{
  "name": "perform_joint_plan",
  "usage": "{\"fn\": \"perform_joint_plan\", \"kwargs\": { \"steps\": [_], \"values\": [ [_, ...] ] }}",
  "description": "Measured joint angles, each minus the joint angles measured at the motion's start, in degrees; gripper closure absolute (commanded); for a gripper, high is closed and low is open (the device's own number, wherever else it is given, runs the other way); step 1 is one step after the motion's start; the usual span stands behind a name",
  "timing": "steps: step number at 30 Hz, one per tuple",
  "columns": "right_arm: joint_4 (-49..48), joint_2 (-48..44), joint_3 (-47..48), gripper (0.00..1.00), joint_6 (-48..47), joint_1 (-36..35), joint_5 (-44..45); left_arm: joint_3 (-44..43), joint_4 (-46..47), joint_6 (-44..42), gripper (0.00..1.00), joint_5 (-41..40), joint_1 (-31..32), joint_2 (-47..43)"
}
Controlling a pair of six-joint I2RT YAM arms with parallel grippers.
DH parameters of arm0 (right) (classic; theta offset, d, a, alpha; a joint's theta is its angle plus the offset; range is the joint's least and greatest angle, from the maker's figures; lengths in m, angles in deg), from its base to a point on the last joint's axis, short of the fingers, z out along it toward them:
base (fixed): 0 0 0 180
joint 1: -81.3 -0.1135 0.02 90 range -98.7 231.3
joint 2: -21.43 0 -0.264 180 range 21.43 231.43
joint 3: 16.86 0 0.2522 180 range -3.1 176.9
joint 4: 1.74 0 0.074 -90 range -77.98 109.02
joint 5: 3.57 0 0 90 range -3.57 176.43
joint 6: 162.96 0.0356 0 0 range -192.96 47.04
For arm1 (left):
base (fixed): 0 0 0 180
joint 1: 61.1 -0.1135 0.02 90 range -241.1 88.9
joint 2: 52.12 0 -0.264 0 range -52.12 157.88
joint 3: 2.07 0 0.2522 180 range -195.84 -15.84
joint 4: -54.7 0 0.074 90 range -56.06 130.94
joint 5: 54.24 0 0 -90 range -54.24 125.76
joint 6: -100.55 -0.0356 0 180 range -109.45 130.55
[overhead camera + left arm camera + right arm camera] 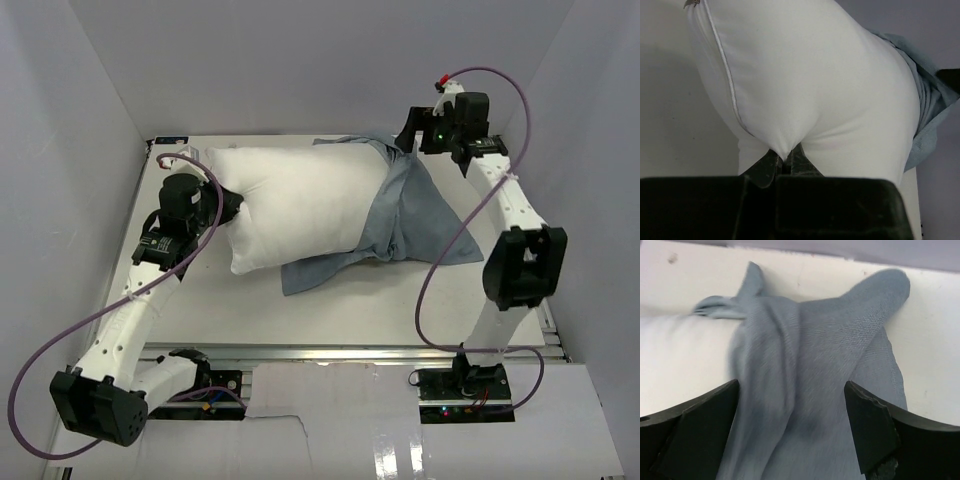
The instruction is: Remove the pillowcase from the pillow
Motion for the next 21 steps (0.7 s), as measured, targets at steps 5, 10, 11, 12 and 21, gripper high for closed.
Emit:
{"fn": "perform_joint_plan", "kwargs": {
  "steps": [5,10,11,12,21],
  "values": [
    [-3.8,-20.7,-14.4,0.1,-0.2,-0.7,1.2,0.1,1.6,1.3,1.0,-0.1,-1.6,2.7],
    [-5.6,-33.8,-27.8,0.1,-0.1,-2.0,0.6,0.1,2.7,1.7,1.0,0.0,-1.7,2.7],
    [-6.6,-35.4,-31.2,0.1,0.0,-2.6,0.5,0.1,2.9,1.9,1.0,0.1,-1.7,2.7],
    [-6.8,-37.1,-34.6,0.1,0.0,-3.8,0.8,0.1,3.0,2.0,1.0,0.3,-1.8,2.8],
    [-6.6,-43.5,-55.3,0.09,1.3,-20.1,6.1,-0.3,4.3,2.3,1.0,3.0,-2.0,5.2]
  ]
}}
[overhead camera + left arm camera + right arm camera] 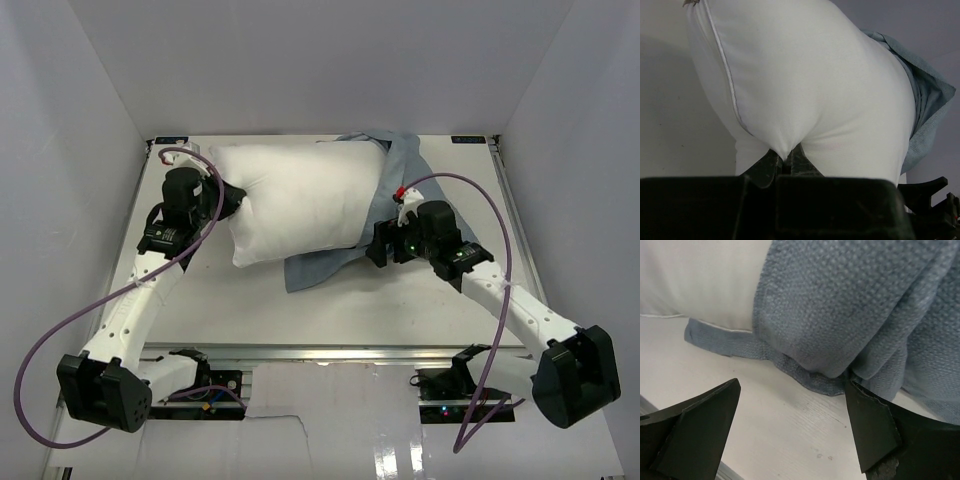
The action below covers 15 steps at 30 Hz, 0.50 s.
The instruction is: Remove the pillowcase from the pillow
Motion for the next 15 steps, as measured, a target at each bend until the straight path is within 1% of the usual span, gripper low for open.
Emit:
{"fn": "perform_joint_plan", "kwargs": {
  "steps": [4,6,9,10,11,12,13,14,15],
  "values": [
    [-1.9,2.4,-0.3,0.06,0.6,-1.7,5.2,0.0,0.1,0.2,1.0,0.7,0.0,0.0],
    [-3.4,5.7,0.0,0.01,1.3,-2.7,8.5,0.0,0.2,0.3,1.0,0.8,0.0,0.0],
    [-4.7,11.9,0.7,0.19,2.1,-3.6,12.8,-0.4,-0.1,0.4,1.0,1.2,0.0,0.2],
    [-5.0,13.9,0.9,0.29,2.5,-3.9,14.3,-0.7,-0.2,0.4,1.0,1.3,0.0,0.3],
    [-5.3,15.6,1.1,0.46,3.1,-4.1,15.8,-1.4,-0.4,0.4,1.0,1.6,0.0,0.7],
    [-5.6,17.0,1.1,0.54,3.4,-4.1,17.0,-2.1,-0.7,0.3,1.0,1.7,0.0,1.2],
    [-5.8,18.1,1.1,0.79,4.0,-4.1,18.4,-3.0,-1.0,0.3,1.0,1.9,0.0,1.7],
    [-6.1,18.9,1.1,0.92,4.5,-4.0,19.7,-4.4,-1.8,0.1,1.0,2.1,0.0,2.6],
    [-6.4,19.4,1.1,0.92,5.0,-4.0,20.7,-5.6,-2.3,-0.2,1.0,2.1,0.0,3.4]
  ]
}}
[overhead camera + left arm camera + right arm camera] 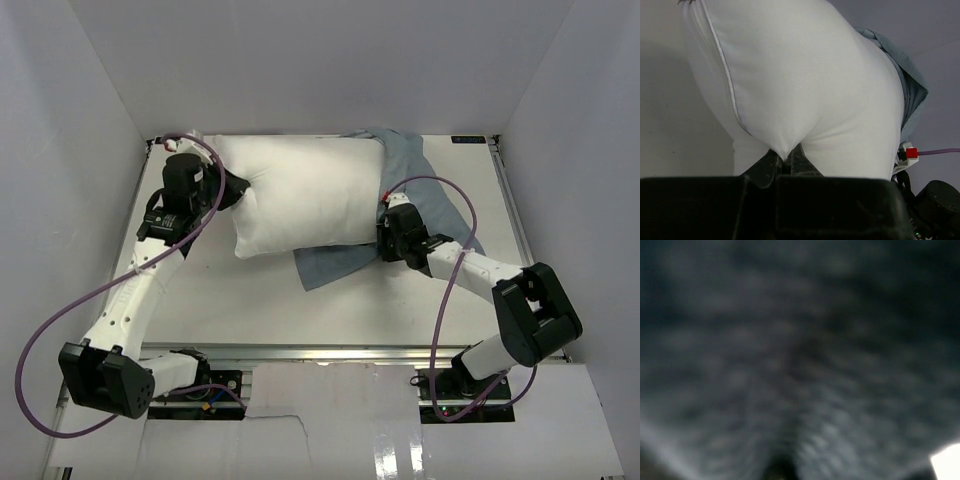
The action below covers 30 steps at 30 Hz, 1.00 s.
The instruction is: Remove the pillowcase from the pillow
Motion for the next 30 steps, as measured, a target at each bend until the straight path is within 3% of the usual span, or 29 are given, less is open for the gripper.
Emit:
{"fn": "perform_joint_plan", "kwargs": {
  "steps": [4,9,13,26,27,28,30],
  "values": [
    [-1.8,0.5,0.0,0.92,1.9,2.5,1.0,-7.3,-4.2,-1.4,1.0,1.1,-0.4,3.7],
    [-5.1,0.5,-0.6,0.92,3.1,12.4,-4.4,-14.4,-9.4,-3.3,1.0,4.0,-1.5,6.1],
    [-6.5,0.6,-0.6,0.92,4.2,18.9,-8.4,-16.4,-12.7,-4.3,1.0,6.0,-4.0,6.1],
    [-10.1,7.3,-0.4,0.91,7.7,26.3,-19.6,-19.2,-19.7,-6.4,1.0,16.1,-16.5,7.0],
    [-10.1,7.5,-0.4,0.86,7.5,26.6,-21.1,-19.2,-19.7,-6.7,1.0,16.9,-16.9,7.0],
    [-10.0,7.4,-0.4,0.72,7.1,26.8,-22.6,-19.2,-19.5,-7.1,1.0,17.7,-17.2,7.0],
    [-9.7,6.3,-0.7,0.57,5.7,27.2,-25.2,-19.0,-18.8,-7.6,1.0,19.2,-17.8,7.0]
  ]
}}
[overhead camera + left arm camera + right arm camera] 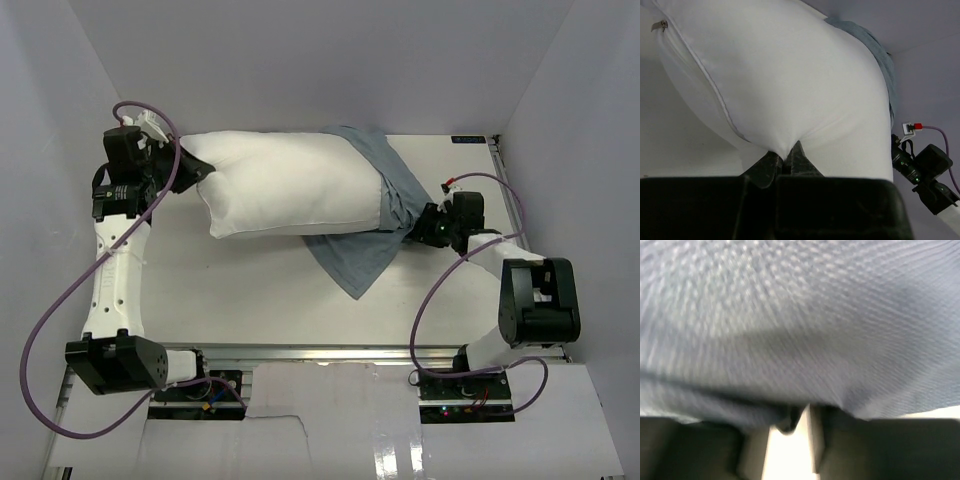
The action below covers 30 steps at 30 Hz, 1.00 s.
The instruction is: Remove the pillowcase from the pillow
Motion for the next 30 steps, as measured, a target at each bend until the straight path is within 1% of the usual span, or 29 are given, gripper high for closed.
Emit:
{"fn": "perform_joint_plan", "kwargs": {
  "steps": [1,3,5,8,9,11,13,16,19,22,24,27,30],
  "values": [
    [0.9,-1.5,-0.3,0.42,-1.2,0.2,-1.1,0.1,0.7,-0.3,1.0,0.6,-0.4,0.0],
    [3.0,-6.9,-1.6,0.25,-3.0,0.5,-2.7,1.7,3.6,-0.9,1.0,1.7,-1.2,-0.6],
    [5.5,-14.6,-2.2,0.22,-4.7,0.6,-4.0,4.0,5.6,-1.7,1.0,2.0,-1.9,-1.4],
    [7.4,-25.0,-0.3,0.21,-6.4,0.8,-5.0,7.0,7.3,-2.6,1.0,2.6,-2.6,-2.0],
    [7.4,-26.5,1.2,0.21,-6.7,0.9,-5.3,7.9,8.0,-2.9,1.0,2.9,-2.7,-2.2],
    [8.1,-26.0,5.9,0.22,-7.6,0.9,-5.9,10.1,9.9,-3.5,1.0,3.8,-2.8,-2.8],
    [7.5,-22.7,10.7,0.22,-8.0,0.9,-7.0,12.3,10.8,-3.7,1.0,4.5,-2.9,-3.5],
    [5.4,-14.4,16.4,0.23,-8.9,1.0,-9.9,14.8,12.0,-4.1,1.0,5.2,-2.9,-4.3],
    [4.5,-6.3,19.0,0.26,-9.3,1.4,-11.0,15.7,12.5,-4.2,1.0,5.0,-2.9,-4.4],
    [5.2,-1.6,18.1,0.28,-8.7,4.3,-12.2,15.7,12.5,-4.3,1.0,3.3,-2.9,-4.4],
    [5.4,-1.3,15.4,0.26,-7.9,7.6,-12.1,15.5,12.2,-4.3,1.0,1.5,-2.8,-4.3],
    [5.9,-4.0,9.5,0.23,-7.7,11.1,-9.7,14.3,11.1,-4.3,1.0,-0.3,-2.6,-3.9],
    [6.8,-7.6,5.4,0.2,-8.3,10.9,-8.5,13.2,10.9,-4.3,1.0,-1.4,-2.6,-3.6]
  ]
}}
